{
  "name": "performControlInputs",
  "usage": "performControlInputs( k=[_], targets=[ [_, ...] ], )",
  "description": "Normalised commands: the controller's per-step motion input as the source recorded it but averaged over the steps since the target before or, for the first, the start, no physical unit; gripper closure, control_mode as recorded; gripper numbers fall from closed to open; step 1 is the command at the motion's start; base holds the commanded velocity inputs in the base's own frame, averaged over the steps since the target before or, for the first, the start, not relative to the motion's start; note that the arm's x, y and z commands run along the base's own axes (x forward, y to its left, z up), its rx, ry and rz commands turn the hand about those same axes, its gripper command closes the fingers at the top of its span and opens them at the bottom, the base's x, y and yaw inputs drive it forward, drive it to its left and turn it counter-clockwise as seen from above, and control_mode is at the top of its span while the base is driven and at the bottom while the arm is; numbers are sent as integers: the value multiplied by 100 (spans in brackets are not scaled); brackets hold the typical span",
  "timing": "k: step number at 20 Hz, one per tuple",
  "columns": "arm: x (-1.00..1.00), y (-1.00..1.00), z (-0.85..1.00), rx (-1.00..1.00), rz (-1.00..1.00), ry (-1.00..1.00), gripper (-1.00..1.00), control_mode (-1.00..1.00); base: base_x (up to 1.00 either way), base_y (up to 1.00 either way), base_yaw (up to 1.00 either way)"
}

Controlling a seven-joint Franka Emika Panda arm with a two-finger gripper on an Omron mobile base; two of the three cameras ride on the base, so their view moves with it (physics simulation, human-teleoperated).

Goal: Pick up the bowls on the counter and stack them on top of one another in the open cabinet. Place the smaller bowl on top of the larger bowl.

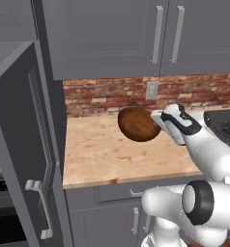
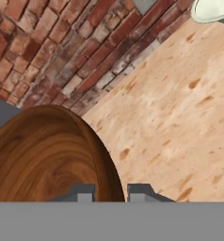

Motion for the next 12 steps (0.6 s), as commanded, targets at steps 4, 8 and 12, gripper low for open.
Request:
performControlInputs(
  k=[4,8,12],
  targets=[
    [-50,0,42,3,0,0,100,-100,0,0,0],
    [-44,0,33,2,0,2,100,-100,0,0,0],
    [-34,-4,27,1,2,4,100,-100,0,0,0]
  ],
)
